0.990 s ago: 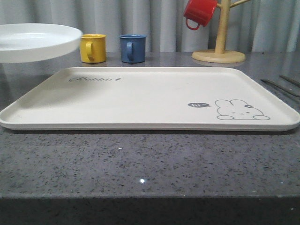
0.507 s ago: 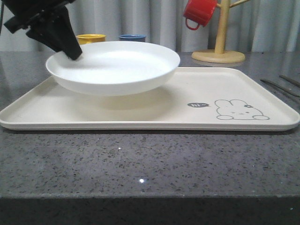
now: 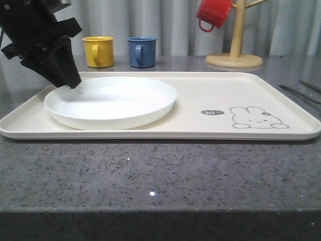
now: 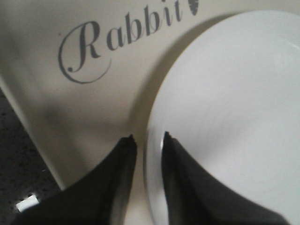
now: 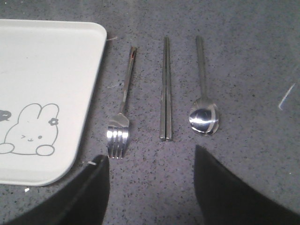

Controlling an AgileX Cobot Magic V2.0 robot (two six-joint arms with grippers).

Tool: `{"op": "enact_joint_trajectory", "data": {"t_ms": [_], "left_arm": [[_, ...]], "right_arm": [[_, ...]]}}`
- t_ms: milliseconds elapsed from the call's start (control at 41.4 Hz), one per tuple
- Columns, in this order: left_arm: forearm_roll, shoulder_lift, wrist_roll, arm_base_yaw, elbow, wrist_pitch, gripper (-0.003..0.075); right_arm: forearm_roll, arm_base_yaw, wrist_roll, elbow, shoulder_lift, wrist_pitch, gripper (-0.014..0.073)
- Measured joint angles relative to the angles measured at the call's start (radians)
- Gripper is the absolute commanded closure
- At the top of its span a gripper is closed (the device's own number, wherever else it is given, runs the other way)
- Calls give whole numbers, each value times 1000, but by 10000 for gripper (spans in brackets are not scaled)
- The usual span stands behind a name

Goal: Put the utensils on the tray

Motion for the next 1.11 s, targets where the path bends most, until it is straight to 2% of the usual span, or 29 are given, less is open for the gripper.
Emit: {"op": "enact_joint_trajectory", "data": {"t_ms": [314, 435, 556, 652, 773, 1111], "left_arm": [[43, -136, -19, -18, 0, 7, 364], [124, -222, -62, -99, 0, 9, 364], [284, -318, -169, -216, 32, 9, 364], [428, -414, -290, -315, 100, 7, 364], [515, -530, -380, -400, 198, -25, 364], [539, -879, -446, -432, 469, -82, 364]], "right_arm": [[0, 0, 0, 0, 0, 0, 160], [0, 0, 0, 0, 0, 0, 160], [0, 0, 0, 0, 0, 0, 160], [0, 0, 0, 0, 0, 0, 160], [0, 0, 0, 0, 0, 0, 160], [0, 0, 0, 0, 0, 0, 160]]}}
